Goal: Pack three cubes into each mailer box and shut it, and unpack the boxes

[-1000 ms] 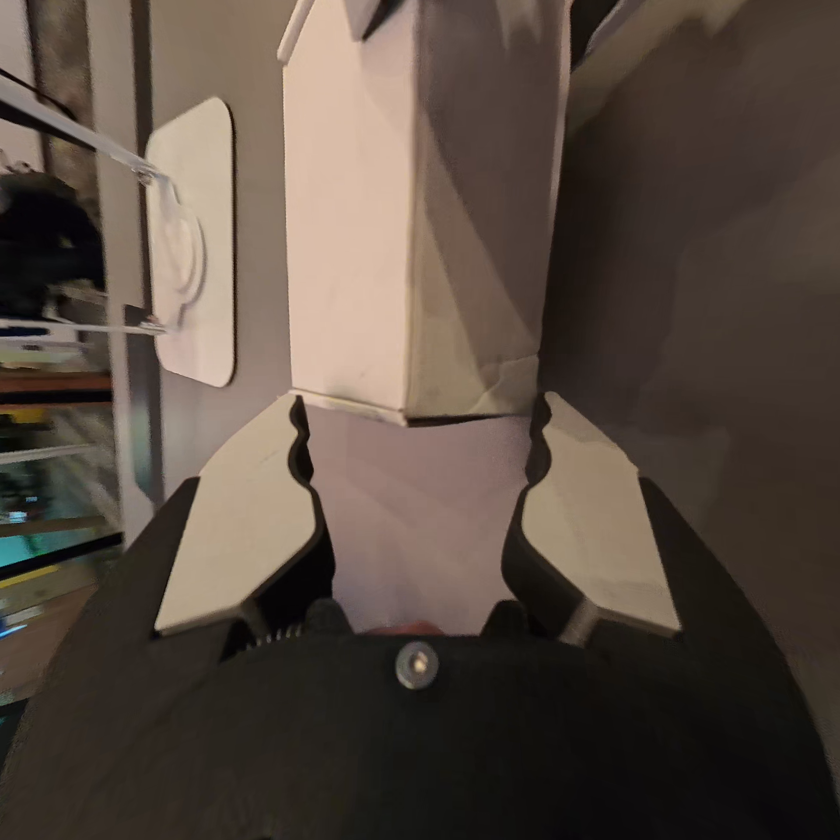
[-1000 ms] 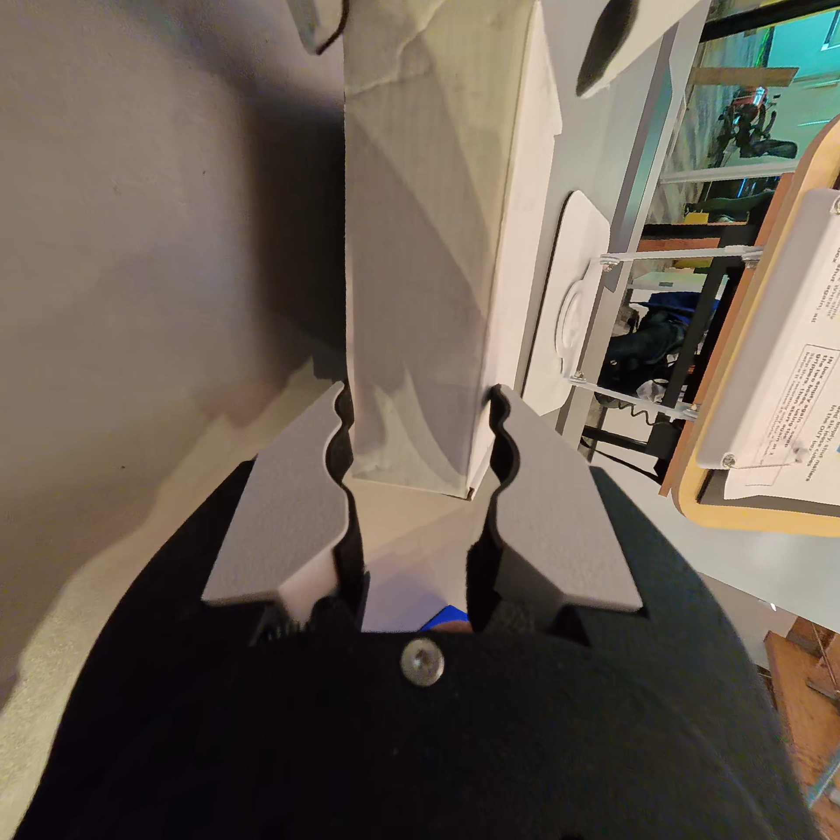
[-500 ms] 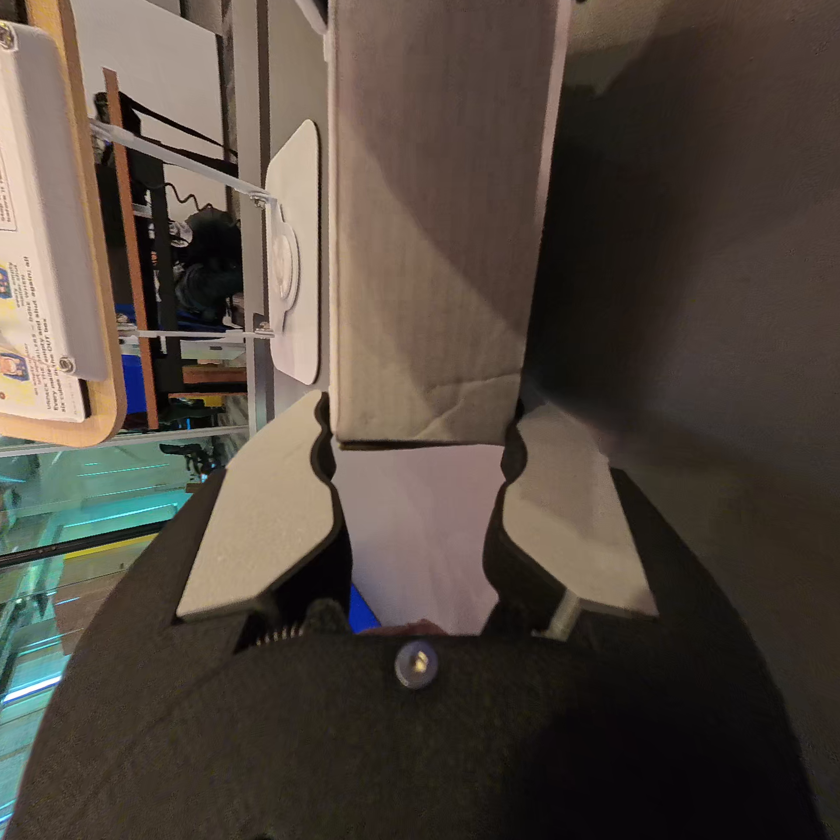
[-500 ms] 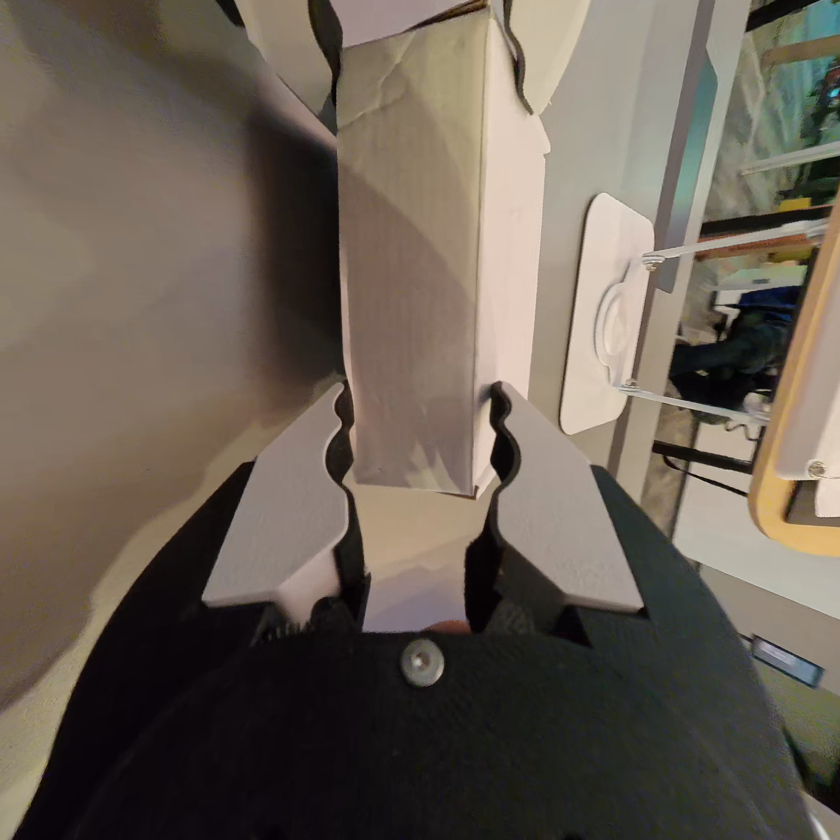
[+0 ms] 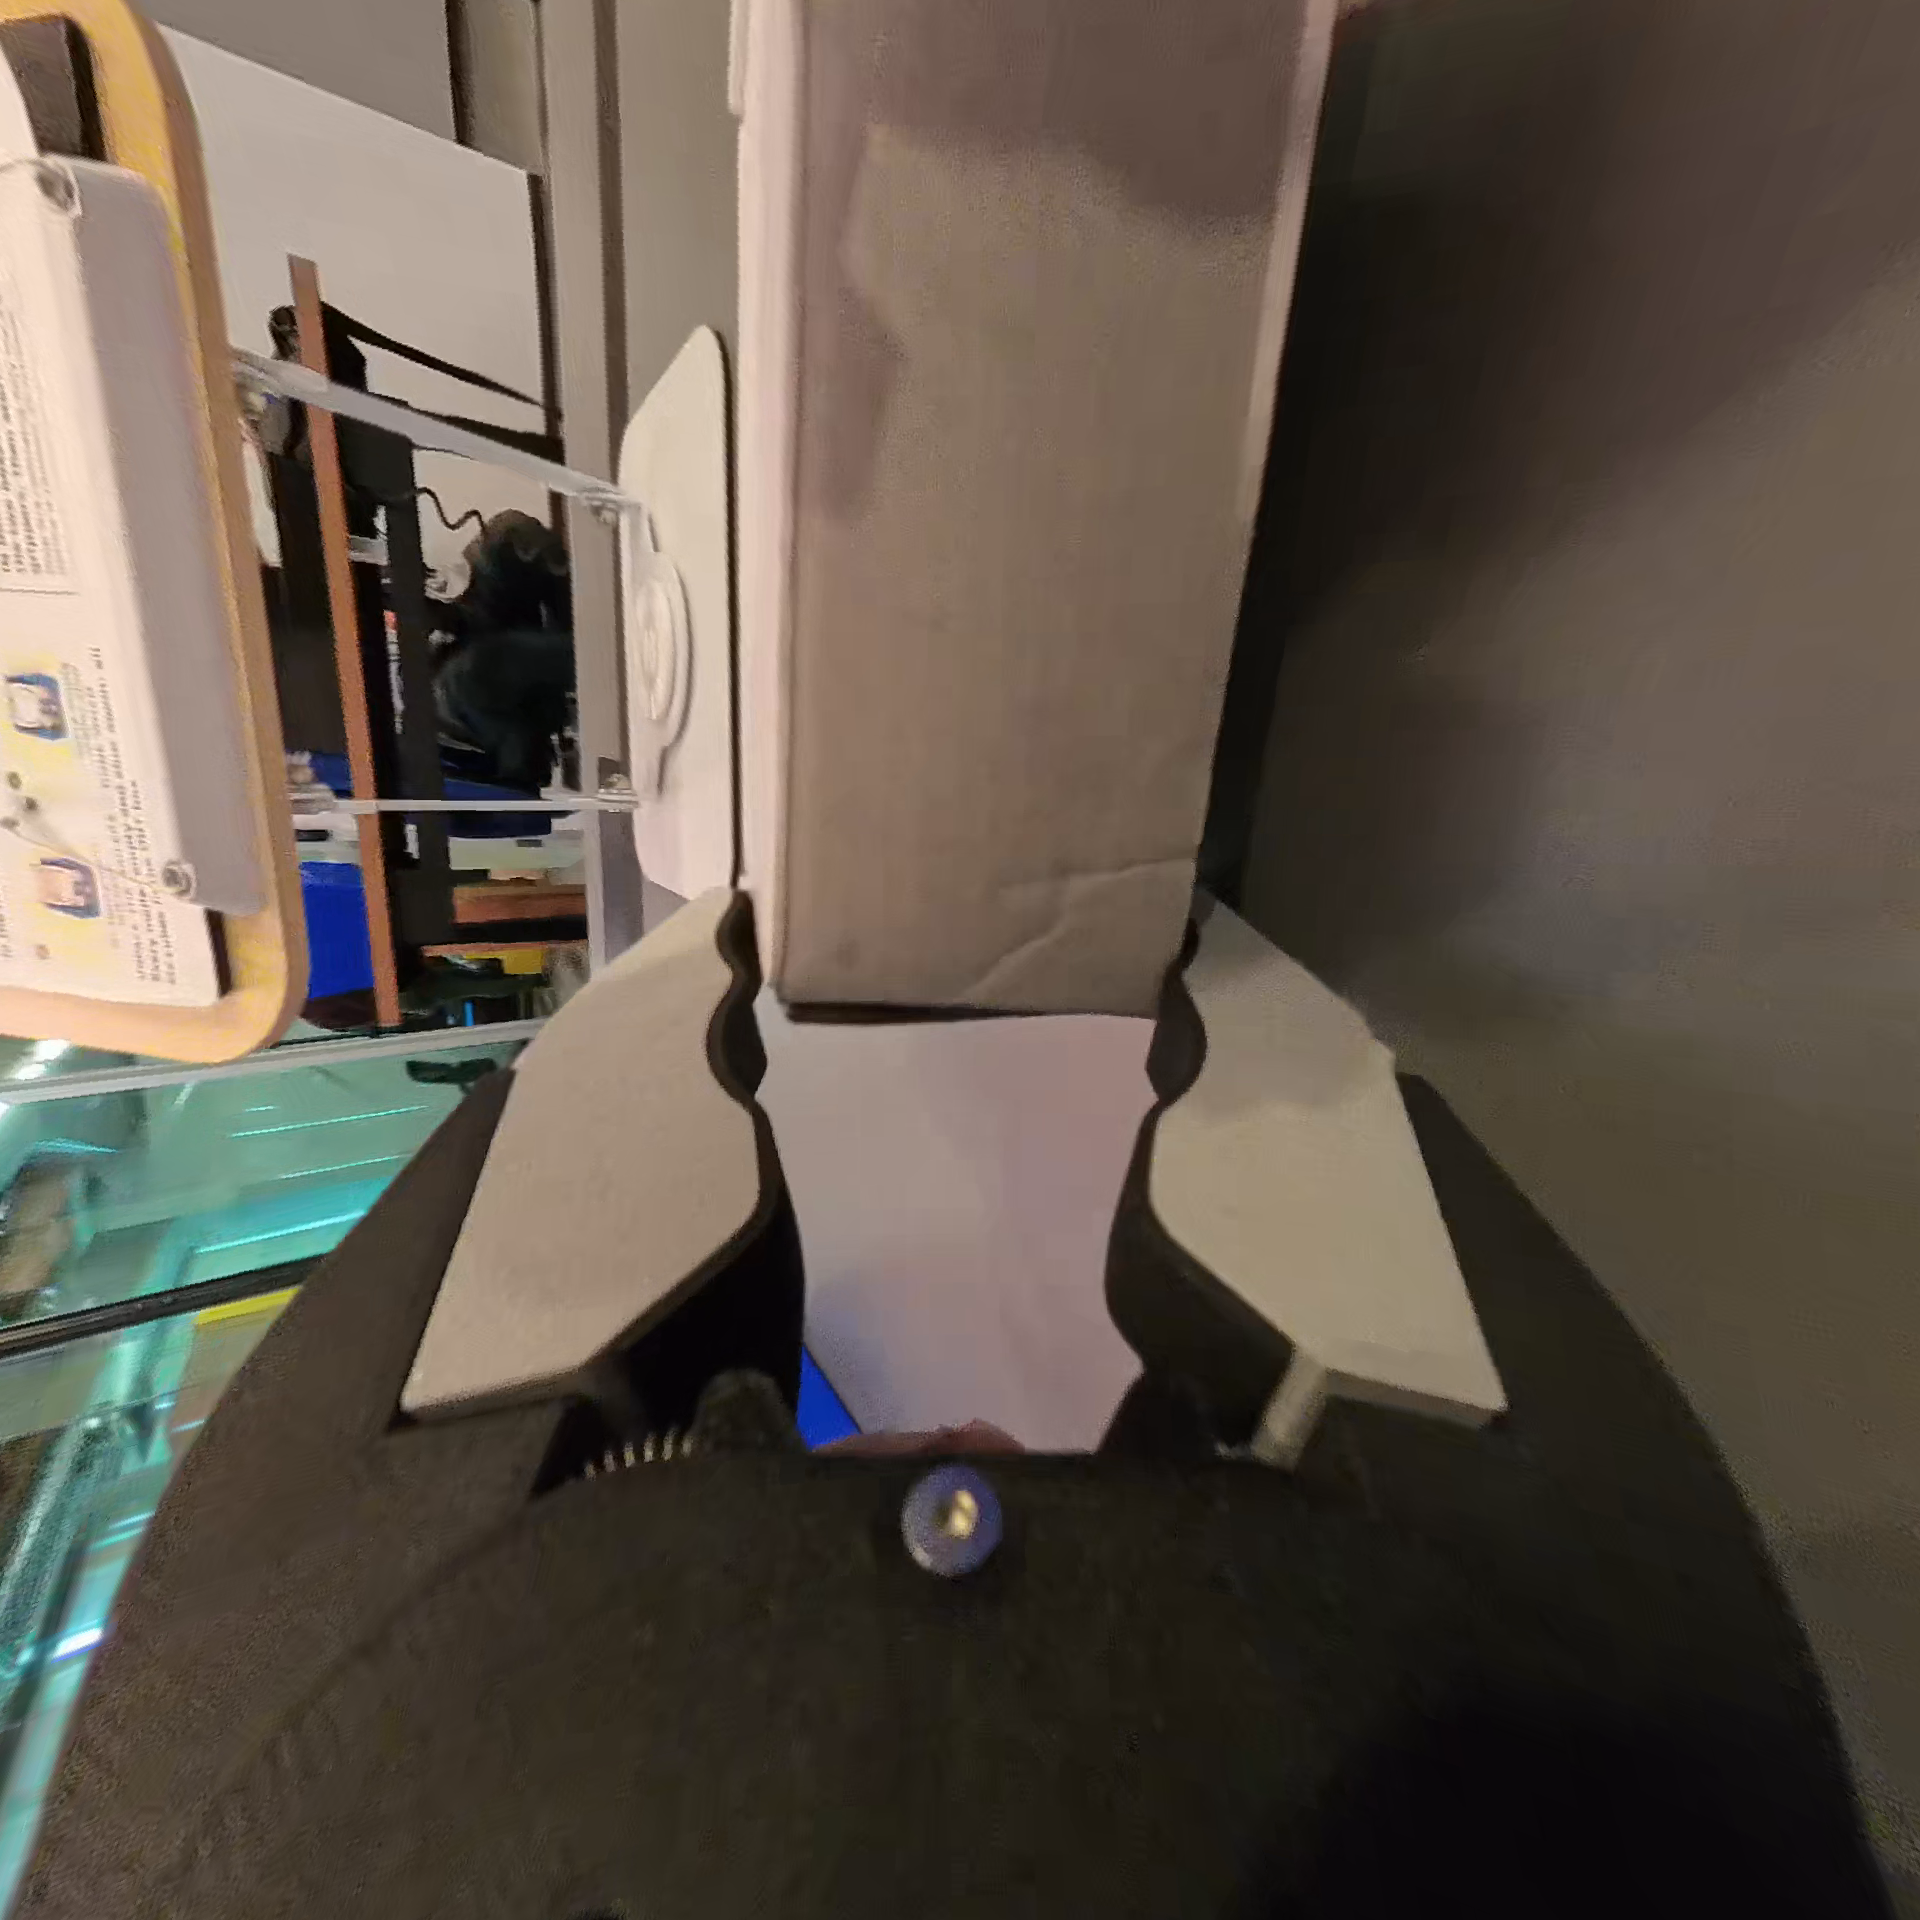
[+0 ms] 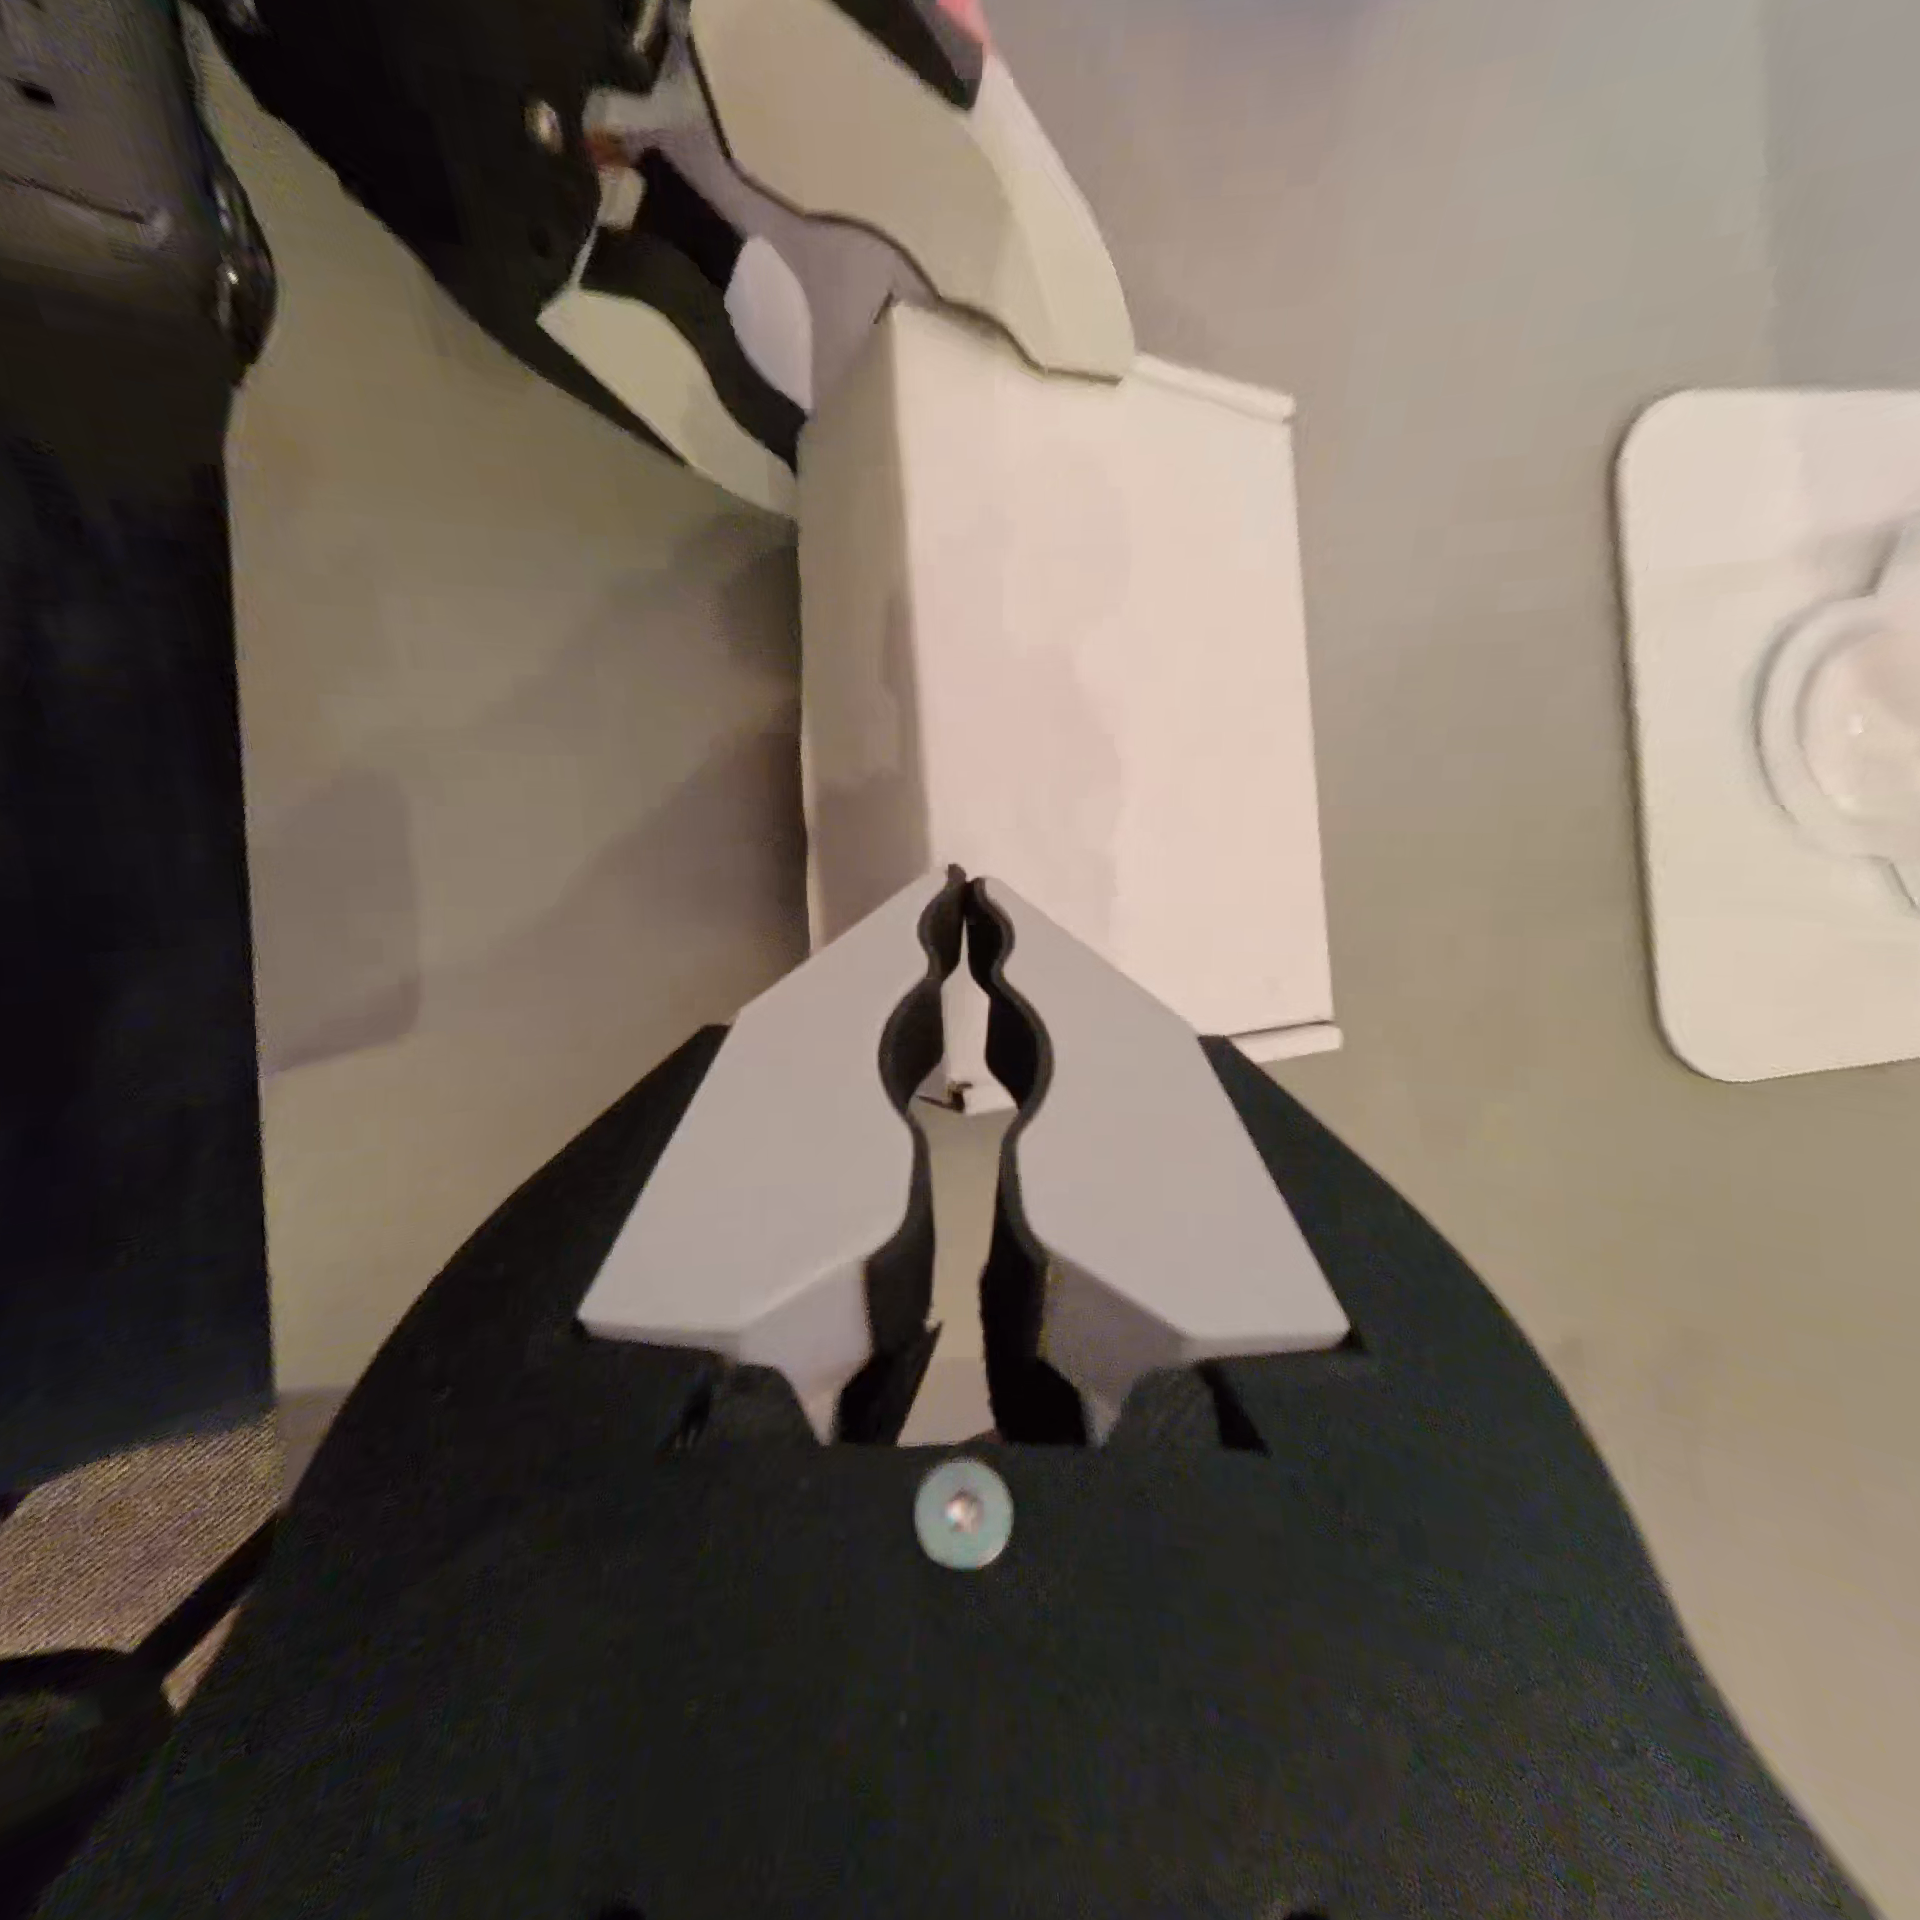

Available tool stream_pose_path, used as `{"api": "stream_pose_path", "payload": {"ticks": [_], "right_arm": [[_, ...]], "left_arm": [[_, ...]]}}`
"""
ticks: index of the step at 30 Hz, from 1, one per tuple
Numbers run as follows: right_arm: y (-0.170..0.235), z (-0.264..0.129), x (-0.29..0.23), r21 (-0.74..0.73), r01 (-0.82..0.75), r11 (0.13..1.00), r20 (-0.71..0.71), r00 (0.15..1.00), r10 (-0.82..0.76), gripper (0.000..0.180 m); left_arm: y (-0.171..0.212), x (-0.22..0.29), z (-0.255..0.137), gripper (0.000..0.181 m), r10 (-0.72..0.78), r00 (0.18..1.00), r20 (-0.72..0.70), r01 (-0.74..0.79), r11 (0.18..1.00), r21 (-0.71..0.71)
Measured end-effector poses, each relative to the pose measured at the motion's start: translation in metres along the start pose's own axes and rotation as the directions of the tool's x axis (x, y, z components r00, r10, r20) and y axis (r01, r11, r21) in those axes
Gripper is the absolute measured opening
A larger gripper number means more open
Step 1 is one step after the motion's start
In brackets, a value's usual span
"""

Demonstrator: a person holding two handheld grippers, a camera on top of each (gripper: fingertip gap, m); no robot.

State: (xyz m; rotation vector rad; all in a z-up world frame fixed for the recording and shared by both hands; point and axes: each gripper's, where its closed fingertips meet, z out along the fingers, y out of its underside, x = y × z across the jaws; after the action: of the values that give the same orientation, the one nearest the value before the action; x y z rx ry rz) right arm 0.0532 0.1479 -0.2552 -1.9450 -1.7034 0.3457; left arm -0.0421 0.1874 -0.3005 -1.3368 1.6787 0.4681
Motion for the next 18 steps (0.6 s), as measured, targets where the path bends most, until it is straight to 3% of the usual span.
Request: {"api": "stream_pose_path", "payload": {"ticks": [3, 5, 8, 12, 16, 18], "right_arm": [[-0.001, -0.007, 0.013, -0.068, 0.078, 0.995, -0.158, 0.984, -0.088, 0.015], [-0.009, -0.007, 0.006, -0.106, 0.151, 0.983, -0.225, 0.959, -0.171, 0.081], [-0.006, 0.006, -0.002, -0.243, 0.296, 0.924, -0.343, 0.864, -0.367, 0.101], [-0.011, 0.020, 0.010, -0.361, 0.373, 0.855, -0.503, 0.694, -0.515, 0.078], [-0.007, 0.030, 0.013, -0.397, 0.385, 0.833, -0.481, 0.685, -0.547, 0.059], [-0.007, 0.029, 0.009, -0.335, 0.365, 0.868, -0.452, 0.746, -0.488, 0.056]], "left_arm": [[-0.001, -0.002, 0.000, 0.073, -0.021, 0.999, -0.030, 0.021, 1.000, -0.008], [-0.003, -0.004, -0.001, 0.073, -0.061, 0.996, -0.064, 0.061, 0.998, -0.006], [-0.006, -0.008, -0.003, 0.072, -0.126, 0.984, -0.126, 0.127, 0.992, -0.003], [-0.007, -0.007, -0.003, 0.072, -0.111, 0.985, -0.130, 0.111, 0.994, -0.005], [-0.008, -0.008, -0.003, 0.072, -0.129, 0.982, -0.138, 0.129, 0.992, -0.010], [-0.008, -0.007, -0.003, 0.072, -0.115, 0.985, -0.125, 0.115, 0.993, -0.010]]}}
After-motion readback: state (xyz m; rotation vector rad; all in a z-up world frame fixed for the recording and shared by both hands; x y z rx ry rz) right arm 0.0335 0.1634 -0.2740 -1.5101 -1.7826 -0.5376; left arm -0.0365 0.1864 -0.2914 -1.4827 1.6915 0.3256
